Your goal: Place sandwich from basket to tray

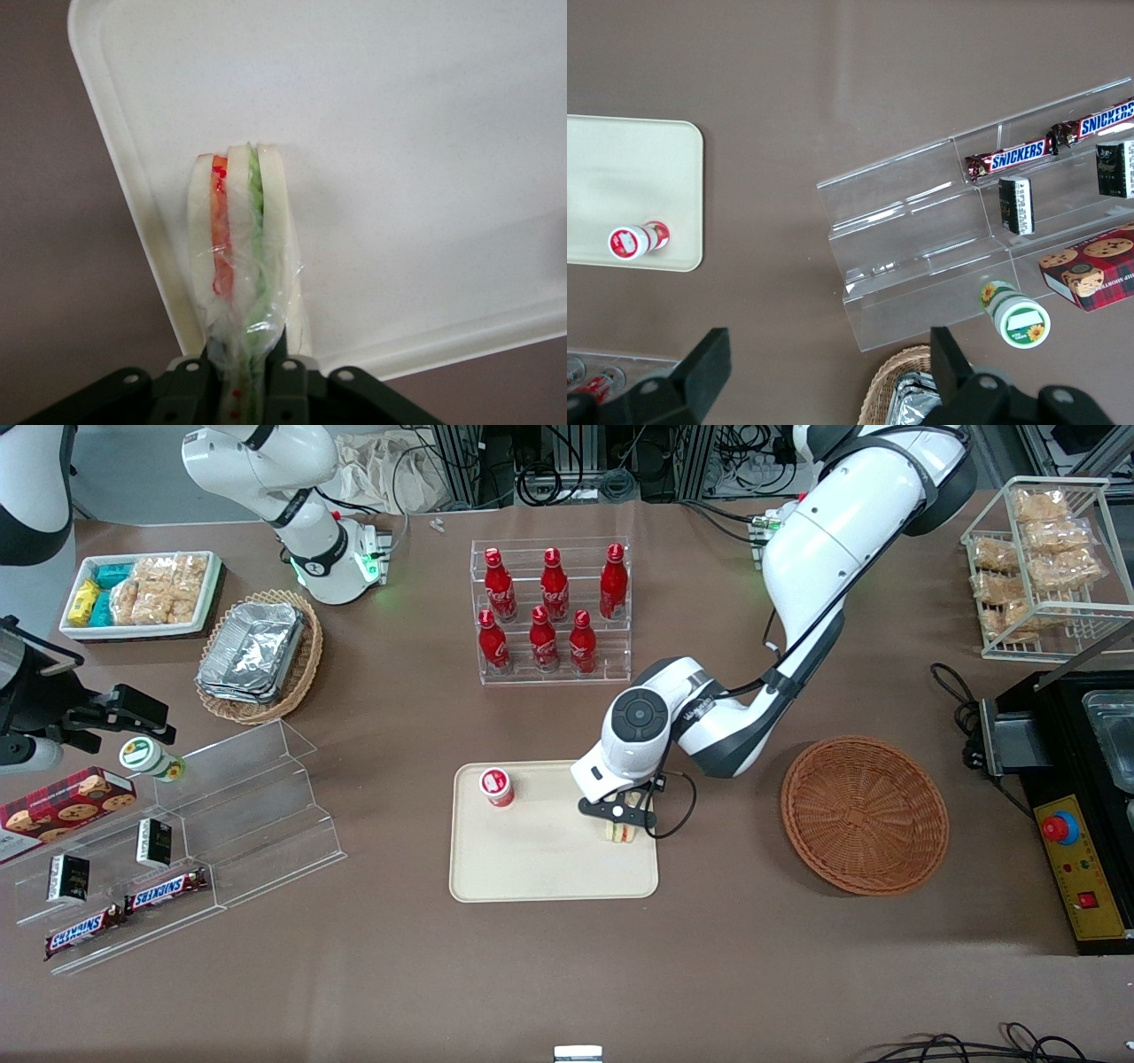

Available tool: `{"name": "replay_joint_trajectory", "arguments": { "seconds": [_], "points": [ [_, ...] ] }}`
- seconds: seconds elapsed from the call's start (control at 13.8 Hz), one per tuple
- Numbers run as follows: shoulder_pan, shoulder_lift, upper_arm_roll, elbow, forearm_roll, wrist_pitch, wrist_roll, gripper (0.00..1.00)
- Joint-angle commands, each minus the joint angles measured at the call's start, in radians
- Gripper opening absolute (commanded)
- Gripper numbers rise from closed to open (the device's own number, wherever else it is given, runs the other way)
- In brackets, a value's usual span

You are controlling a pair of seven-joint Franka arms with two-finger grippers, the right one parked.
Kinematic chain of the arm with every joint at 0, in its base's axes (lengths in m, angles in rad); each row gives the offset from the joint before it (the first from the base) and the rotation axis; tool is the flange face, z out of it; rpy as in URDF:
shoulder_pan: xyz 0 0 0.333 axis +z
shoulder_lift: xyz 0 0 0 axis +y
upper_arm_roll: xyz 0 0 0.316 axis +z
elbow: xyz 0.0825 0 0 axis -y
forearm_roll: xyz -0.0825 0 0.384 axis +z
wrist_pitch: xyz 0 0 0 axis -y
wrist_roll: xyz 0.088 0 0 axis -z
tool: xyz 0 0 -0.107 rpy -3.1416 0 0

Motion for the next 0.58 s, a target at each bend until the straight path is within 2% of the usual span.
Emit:
{"name": "replay_joint_trajectory", "arguments": {
  "seconds": [0.0,0.22,0.36,0.51],
  "points": [
    [0.004,-0.029,0.008,0.015,0.011,-0.035,-0.019,1.00],
    [0.050,-0.129,-0.001,0.005,-0.031,-0.142,-0.035,1.00],
    [0.081,-0.221,-0.001,0.005,-0.181,-0.252,-0.022,1.00],
    [0.130,-0.299,-0.001,0.005,-0.233,-0.326,-0.022,1.00]
  ]
}}
